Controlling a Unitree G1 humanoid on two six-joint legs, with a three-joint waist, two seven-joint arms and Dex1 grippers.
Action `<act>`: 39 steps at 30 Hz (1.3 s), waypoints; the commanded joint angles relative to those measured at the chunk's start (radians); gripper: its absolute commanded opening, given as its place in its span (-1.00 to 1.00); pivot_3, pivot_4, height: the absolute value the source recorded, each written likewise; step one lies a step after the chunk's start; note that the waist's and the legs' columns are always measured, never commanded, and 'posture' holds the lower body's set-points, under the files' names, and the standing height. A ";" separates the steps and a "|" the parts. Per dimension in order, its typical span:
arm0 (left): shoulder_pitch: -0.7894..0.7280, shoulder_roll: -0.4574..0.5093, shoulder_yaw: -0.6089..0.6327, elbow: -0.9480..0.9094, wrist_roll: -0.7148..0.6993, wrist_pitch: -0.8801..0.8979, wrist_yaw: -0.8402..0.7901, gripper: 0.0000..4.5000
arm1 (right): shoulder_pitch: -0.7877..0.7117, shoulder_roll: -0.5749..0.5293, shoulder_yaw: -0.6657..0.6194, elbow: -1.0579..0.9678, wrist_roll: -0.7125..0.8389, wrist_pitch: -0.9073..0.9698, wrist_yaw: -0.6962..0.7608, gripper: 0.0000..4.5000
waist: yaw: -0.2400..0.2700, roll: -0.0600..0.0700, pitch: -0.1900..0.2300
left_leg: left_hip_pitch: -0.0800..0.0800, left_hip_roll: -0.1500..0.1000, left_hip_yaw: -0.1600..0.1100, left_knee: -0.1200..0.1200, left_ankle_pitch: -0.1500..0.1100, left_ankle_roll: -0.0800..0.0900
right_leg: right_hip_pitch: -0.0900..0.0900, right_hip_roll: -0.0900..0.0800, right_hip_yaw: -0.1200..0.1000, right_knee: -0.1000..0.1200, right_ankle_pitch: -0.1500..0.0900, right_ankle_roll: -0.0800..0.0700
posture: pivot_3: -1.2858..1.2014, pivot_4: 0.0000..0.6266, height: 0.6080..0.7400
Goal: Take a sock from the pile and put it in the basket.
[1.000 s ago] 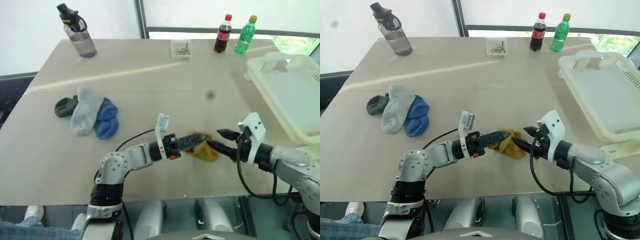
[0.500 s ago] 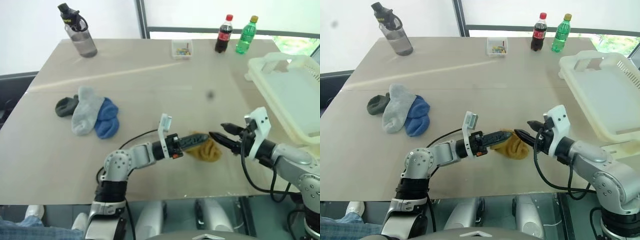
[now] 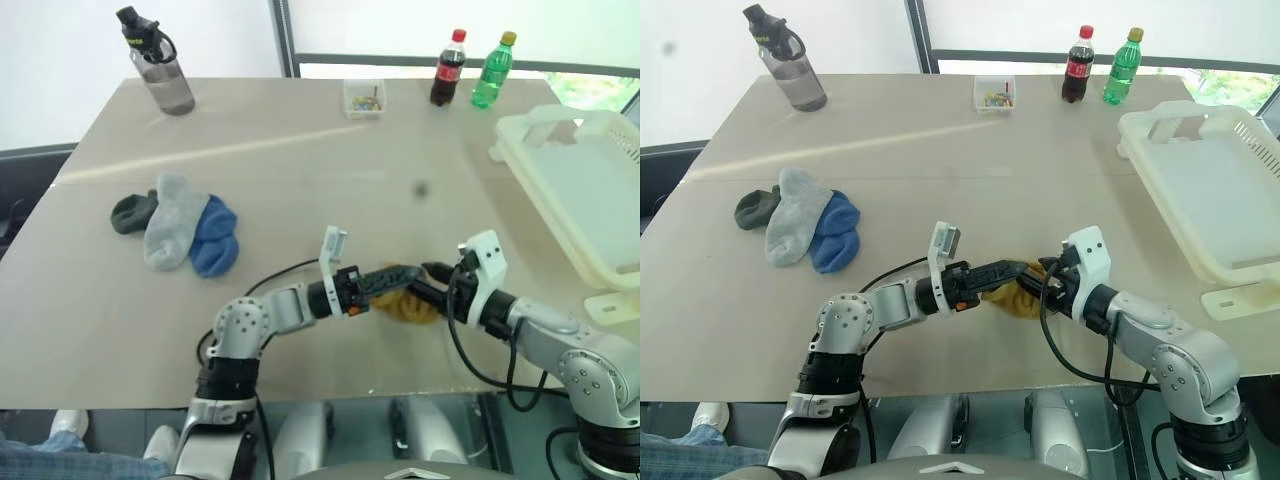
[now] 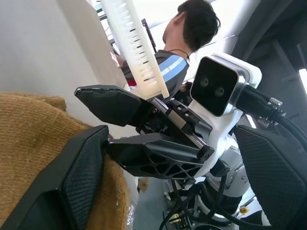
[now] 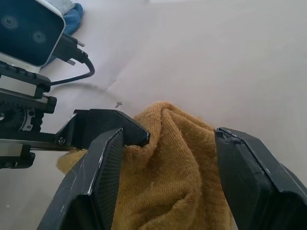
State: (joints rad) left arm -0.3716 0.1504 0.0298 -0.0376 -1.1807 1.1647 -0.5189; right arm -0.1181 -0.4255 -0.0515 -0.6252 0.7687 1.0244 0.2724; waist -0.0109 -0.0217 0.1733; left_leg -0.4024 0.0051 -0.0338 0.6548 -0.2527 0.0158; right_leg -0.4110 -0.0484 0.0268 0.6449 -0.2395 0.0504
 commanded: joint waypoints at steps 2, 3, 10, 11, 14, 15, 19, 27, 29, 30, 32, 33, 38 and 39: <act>-0.017 -0.012 0.001 -0.007 -0.007 0.004 -0.026 0.96 | 0.009 -0.016 0.010 -0.036 0.004 0.019 -0.003 0.36 | 0.000 0.000 0.000 | 0.000 0.000 0.000 0.000 0.000 0.000 | 0.000 0.000 0.000 0.000 0.000 0.000 | 0.03 -0.52 1.00; -0.017 -0.012 0.001 -0.006 -0.006 0.005 -0.026 0.96 | 0.014 -0.022 0.020 -0.037 -0.003 0.024 -0.002 0.36 | 0.000 0.000 0.000 | 0.000 0.000 0.000 0.000 0.000 0.000 | 0.000 0.000 0.000 0.000 0.000 0.000 | 0.03 -0.52 1.00; -0.020 -0.017 0.003 -0.011 0.016 -0.006 -0.032 0.96 | 0.044 -0.055 0.061 -0.026 -0.037 0.055 -0.005 0.36 | 0.000 0.000 0.000 | 0.000 0.000 0.000 0.000 0.000 0.000 | 0.000 0.000 0.000 0.001 0.000 0.000 | 0.03 -0.52 1.00; -0.020 -0.017 0.002 -0.015 0.023 -0.011 -0.034 0.96 | 0.046 -0.060 0.065 -0.021 -0.048 0.058 -0.010 0.36 | 0.000 0.000 0.000 | 0.000 0.000 0.000 0.000 0.000 0.000 | 0.000 0.000 0.000 0.001 0.000 0.000 | 0.03 -0.52 1.00; -0.005 0.006 -0.015 -0.069 0.048 -0.039 -0.074 0.96 | 0.044 -0.060 0.065 0.006 -0.089 0.054 -0.034 0.36 | 0.000 0.000 0.000 | 0.001 0.000 0.000 0.000 0.000 0.000 | 0.001 0.000 0.000 0.001 0.000 0.000 | 0.03 -0.52 1.00; 0.002 0.017 -0.018 -0.093 0.052 -0.047 -0.090 0.96 | 0.042 -0.058 0.065 0.010 -0.098 0.050 -0.037 0.36 | 0.000 0.000 0.000 | 0.001 0.000 0.000 0.000 0.000 0.000 | 0.001 0.000 0.000 0.001 0.000 0.000 | 0.03 -0.52 1.00; 0.018 0.067 0.014 -0.176 0.024 -0.055 -0.132 0.96 | 0.029 -0.061 0.069 0.003 -0.142 0.021 -0.039 0.36 | -0.001 0.000 0.000 | 0.002 0.000 0.001 0.000 0.000 0.000 | 0.001 0.000 0.001 0.002 0.000 0.000 | 0.03 -0.52 1.00; 0.076 0.302 -0.050 -0.340 0.280 -0.294 -0.299 0.96 | 0.040 -0.029 0.082 0.024 -0.174 0.008 -0.027 0.36 | -0.001 0.000 0.000 | 0.002 0.000 0.001 0.000 0.000 0.000 | 0.001 0.001 0.002 0.002 0.000 0.000 | 0.03 -0.52 1.00; 0.092 0.342 -0.061 -0.358 0.337 -0.354 -0.329 0.96 | 0.038 0.006 0.062 0.025 -0.146 0.020 -0.028 0.36 | -0.001 0.000 0.000 | 0.002 0.000 0.002 0.000 0.000 0.000 | 0.001 0.000 0.002 0.002 0.000 0.000 | 0.03 -0.52 1.00; 0.100 0.367 -0.055 -0.369 0.360 -0.381 -0.342 0.96 | 0.036 0.030 0.045 0.028 -0.124 0.037 -0.033 0.36 | -0.001 0.000 0.000 | 0.002 0.000 0.002 0.000 0.000 0.000 | 0.001 0.000 0.002 0.002 0.000 0.000 | 0.03 -0.52 1.00; 0.110 0.417 -0.042 -0.390 0.392 -0.417 -0.371 0.96 | 0.029 0.059 0.025 0.044 -0.107 0.074 -0.044 0.36 | -0.001 0.000 0.000 | 0.002 0.001 0.002 0.000 0.000 0.000 | 0.000 0.001 0.002 0.002 0.000 0.000 | 0.03 -0.52 1.00; 0.115 0.444 -0.039 -0.398 0.406 -0.431 -0.389 0.96 | 0.027 0.059 0.028 0.051 -0.111 0.082 -0.044 0.36 | -0.002 0.000 0.000 | 0.002 0.001 0.002 0.000 0.000 0.000 | 0.000 0.001 0.002 0.002 0.000 0.000 | 0.03 -0.52 1.00; 0.122 0.588 -0.005 -0.415 0.468 -0.508 -0.491 0.96 | 0.017 0.084 0.041 0.067 -0.093 0.100 -0.030 0.36 | -0.003 0.000 0.000 | 0.003 0.002 0.002 0.000 0.000 0.000 | 0.000 0.001 0.002 0.002 0.000 0.000 | 0.03 -0.52 1.00; 0.119 0.603 0.003 -0.412 0.475 -0.518 -0.501 0.96 | 0.016 0.082 0.051 0.068 -0.095 0.101 -0.023 0.36 | -0.005 0.000 0.000 | 0.003 0.002 0.002 0.000 0.000 0.000 | 0.000 0.002 0.002 0.002 0.000 0.000 | 0.03 -0.52 1.00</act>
State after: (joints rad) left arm -0.2481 0.7322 -0.0047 -0.4153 -0.7203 0.6866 -0.9873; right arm -0.1044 -0.3449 -0.0223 -0.5665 0.6563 1.1053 0.2344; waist -0.0155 -0.0215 0.1728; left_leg -0.3993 0.0072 -0.0315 0.6551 -0.2526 0.0158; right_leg -0.4106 -0.0468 0.0289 0.6473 -0.2396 0.0501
